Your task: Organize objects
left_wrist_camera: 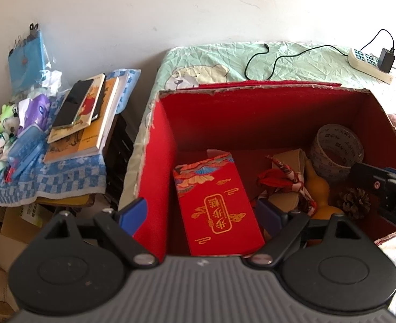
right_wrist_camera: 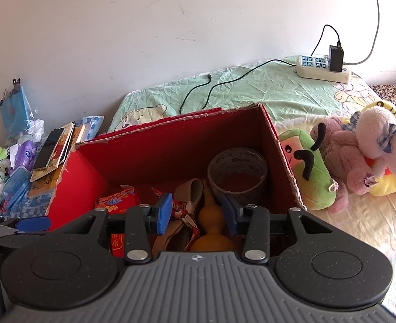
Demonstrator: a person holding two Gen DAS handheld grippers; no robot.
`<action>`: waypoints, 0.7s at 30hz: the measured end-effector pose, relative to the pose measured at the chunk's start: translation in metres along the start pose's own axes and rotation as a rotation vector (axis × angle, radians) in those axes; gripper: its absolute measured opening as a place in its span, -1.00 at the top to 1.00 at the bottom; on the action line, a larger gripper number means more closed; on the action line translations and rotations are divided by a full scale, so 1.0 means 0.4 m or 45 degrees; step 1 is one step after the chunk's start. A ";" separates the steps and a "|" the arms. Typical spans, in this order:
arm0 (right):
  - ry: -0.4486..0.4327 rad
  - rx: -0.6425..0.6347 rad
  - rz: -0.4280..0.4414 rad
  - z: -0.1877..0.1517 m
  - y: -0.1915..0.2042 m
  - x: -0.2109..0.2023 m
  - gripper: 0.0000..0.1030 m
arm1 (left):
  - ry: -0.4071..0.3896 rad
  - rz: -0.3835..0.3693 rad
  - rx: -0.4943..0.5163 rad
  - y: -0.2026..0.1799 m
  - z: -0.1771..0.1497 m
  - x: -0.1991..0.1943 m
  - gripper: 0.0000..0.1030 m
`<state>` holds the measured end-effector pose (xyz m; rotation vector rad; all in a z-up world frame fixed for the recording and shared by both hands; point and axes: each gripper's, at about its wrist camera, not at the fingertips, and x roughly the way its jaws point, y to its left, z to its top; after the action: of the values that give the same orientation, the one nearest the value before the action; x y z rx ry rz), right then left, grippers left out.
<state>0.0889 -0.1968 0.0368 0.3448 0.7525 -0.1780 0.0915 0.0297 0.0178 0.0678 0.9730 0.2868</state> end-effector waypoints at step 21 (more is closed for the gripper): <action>0.021 0.026 0.002 -0.011 -0.023 -0.001 0.15 | 0.011 -0.001 0.007 -0.014 0.001 0.004 -0.70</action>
<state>0.0834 -0.2038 0.0317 0.3668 0.7670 -0.1816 0.0939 0.0249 0.0158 0.0714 0.9824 0.2835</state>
